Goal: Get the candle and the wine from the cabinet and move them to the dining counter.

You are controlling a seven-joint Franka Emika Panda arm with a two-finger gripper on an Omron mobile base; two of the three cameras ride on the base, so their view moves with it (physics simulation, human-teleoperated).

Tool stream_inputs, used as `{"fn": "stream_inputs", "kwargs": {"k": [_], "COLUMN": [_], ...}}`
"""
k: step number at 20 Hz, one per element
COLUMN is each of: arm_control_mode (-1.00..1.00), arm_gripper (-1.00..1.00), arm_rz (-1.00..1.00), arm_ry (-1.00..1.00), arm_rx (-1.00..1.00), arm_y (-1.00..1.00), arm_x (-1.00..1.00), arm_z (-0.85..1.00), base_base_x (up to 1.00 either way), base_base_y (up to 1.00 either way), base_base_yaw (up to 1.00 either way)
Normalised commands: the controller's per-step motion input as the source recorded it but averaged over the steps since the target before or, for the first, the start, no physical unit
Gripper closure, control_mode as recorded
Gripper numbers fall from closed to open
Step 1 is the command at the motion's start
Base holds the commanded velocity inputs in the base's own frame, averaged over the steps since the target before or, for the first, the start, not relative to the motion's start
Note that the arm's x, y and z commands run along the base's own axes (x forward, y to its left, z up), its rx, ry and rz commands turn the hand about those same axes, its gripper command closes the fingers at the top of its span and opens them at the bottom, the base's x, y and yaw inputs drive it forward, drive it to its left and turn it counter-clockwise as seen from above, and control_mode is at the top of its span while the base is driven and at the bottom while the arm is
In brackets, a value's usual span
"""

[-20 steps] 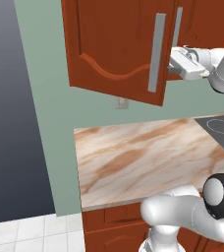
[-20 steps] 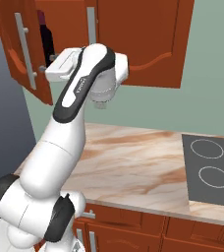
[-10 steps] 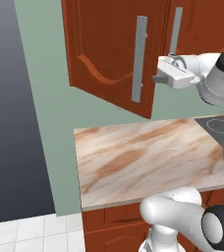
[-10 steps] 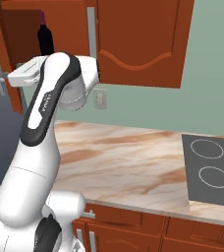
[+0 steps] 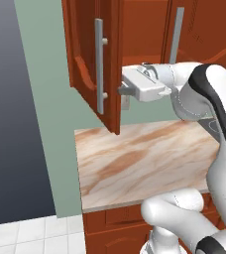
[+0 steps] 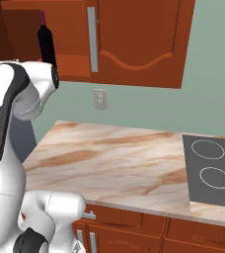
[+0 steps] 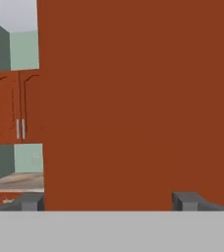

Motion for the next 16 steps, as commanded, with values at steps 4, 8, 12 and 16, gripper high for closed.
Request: {"fn": "stream_inputs", "kwargs": {"k": [4,8,12,16], "arm_control_mode": [-1.00,-1.00,-1.00,-1.00], "arm_gripper": [-1.00,-1.00,-1.00,-1.00], "arm_rz": [0.02,0.01,0.02,0.00], "arm_ry": [-0.01,0.00,0.00,0.00], "arm_rx": [0.00,0.00,0.00,0.00], "arm_y": [0.84,0.88,0.79,0.49], "arm_x": [0.00,0.00,0.00,0.08], "arm_z": [0.00,0.00,0.00,0.00], "base_base_x": [0.00,0.00,0.00,0.00], "base_base_y": [0.00,0.00,0.00,0.00], "base_base_yaw": [0.00,0.00,0.00,0.00]}}
